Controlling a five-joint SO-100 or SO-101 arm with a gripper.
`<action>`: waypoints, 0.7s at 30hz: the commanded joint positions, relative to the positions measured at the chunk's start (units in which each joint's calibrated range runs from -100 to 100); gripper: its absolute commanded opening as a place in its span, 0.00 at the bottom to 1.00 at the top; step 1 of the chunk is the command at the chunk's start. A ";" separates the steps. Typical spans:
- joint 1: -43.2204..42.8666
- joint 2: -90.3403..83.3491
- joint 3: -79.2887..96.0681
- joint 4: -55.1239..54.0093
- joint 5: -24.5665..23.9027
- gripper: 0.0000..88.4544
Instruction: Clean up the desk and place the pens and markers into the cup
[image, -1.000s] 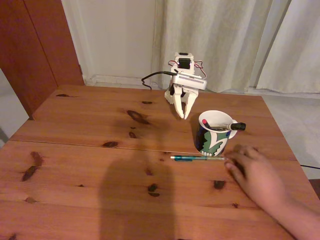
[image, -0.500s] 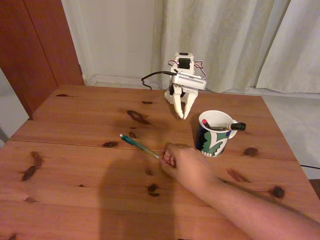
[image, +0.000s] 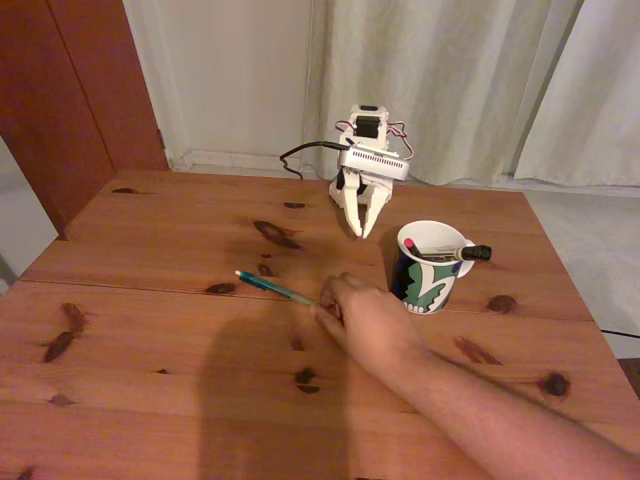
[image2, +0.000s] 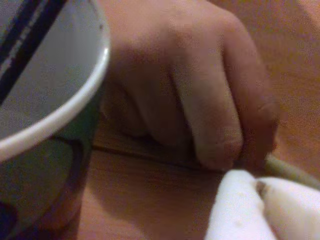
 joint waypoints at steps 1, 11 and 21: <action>0.59 -0.82 0.66 0.21 0.09 0.01; 0.35 -0.82 0.66 0.21 0.09 0.01; -0.05 -0.82 0.66 0.04 0.09 0.01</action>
